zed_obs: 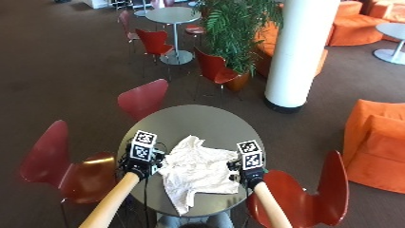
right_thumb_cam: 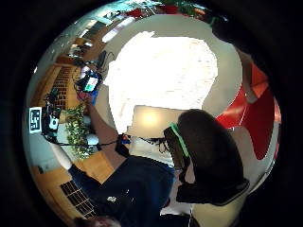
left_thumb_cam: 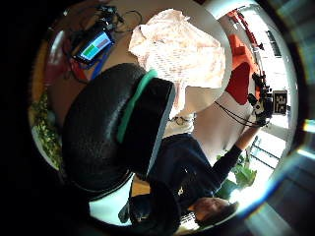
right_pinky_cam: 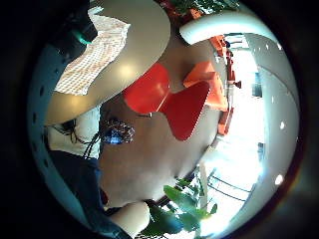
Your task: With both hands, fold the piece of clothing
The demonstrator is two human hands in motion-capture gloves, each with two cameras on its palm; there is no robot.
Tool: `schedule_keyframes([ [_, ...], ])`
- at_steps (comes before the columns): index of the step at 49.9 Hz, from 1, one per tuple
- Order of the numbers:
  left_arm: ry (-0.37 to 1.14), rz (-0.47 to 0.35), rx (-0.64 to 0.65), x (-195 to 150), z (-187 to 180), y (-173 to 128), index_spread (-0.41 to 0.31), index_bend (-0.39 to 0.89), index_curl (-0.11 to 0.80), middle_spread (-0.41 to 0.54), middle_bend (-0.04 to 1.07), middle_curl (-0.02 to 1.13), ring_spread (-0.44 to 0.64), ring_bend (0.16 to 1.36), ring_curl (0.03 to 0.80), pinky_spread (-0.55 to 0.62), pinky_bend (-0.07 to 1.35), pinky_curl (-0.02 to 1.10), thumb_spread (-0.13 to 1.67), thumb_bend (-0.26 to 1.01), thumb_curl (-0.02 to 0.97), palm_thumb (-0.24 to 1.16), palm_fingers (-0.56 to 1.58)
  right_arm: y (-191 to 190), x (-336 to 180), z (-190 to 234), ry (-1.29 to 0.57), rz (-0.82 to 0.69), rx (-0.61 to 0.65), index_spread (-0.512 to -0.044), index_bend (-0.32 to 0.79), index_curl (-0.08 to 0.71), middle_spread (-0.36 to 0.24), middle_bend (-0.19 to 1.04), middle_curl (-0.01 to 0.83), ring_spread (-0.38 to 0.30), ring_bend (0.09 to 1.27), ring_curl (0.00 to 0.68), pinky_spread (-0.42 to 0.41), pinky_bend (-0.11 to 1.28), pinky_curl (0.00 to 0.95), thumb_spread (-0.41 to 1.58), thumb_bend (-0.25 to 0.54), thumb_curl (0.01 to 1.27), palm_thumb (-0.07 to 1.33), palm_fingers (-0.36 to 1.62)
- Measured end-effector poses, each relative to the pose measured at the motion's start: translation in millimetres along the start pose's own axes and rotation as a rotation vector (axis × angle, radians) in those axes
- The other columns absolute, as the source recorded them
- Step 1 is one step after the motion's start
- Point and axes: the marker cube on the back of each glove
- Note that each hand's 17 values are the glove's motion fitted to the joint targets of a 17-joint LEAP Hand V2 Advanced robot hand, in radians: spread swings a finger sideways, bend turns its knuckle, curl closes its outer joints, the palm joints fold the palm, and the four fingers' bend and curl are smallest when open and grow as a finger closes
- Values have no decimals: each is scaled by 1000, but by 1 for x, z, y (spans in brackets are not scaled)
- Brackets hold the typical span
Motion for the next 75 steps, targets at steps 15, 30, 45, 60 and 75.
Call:
schedule_keyframes([
  [15, -6, 1, -13, 0, 7, -2, -96, 210, 218, 125, 146, 106, 274, 444, 167, 243, 449, 151, 1002, 11, 103, 96, 221, 2, -5, 1, 33, 0, -4, -316, 119, 160, -109, 195, 197, -62, 440, 232, -9, 621, 249, 1028, 224, 153, 441, 540],
  [30, 60, 64, 4, 28, 30, -3, -116, 248, 321, 115, 161, 162, 292, 463, 200, 263, 451, 177, 1144, 4, 178, 168, 256, -12, -8, 24, 37, 9, -22, -338, 115, 192, -126, 197, 274, -68, 452, 278, -17, 643, 277, 1150, 150, 212, 491, 523],
  [45, 284, 198, -58, 105, 134, -24, -129, 255, 376, 59, 206, 237, 239, 439, 221, 216, 394, 185, 1120, -18, 241, 252, 388, -46, -21, 100, -17, 20, -139, -341, 100, 194, -160, 209, 329, -99, 485, 314, -48, 650, 291, 1153, 89, 258, 571, 566],
  [60, 197, 284, -171, 152, 188, -20, -140, 170, 391, -9, 173, 306, 119, 397, 250, 85, 404, 224, 921, -44, 265, 135, 545, -19, -47, 101, 30, 55, -101, -336, 115, 201, -146, 195, 359, -138, 499, 339, -108, 667, 308, 1125, 39, 294, 665, 655],
  [75, 79, 208, 64, 144, 187, -35, -212, 160, 369, -173, 179, 349, -153, 394, 295, -255, 602, 329, 1080, 120, 335, 508, 1055, -72, -43, 149, 11, 16, 104, -314, 189, 275, -238, 217, 388, -220, 498, 364, -288, 603, 309, 1100, 78, 344, 894, 1202],
])
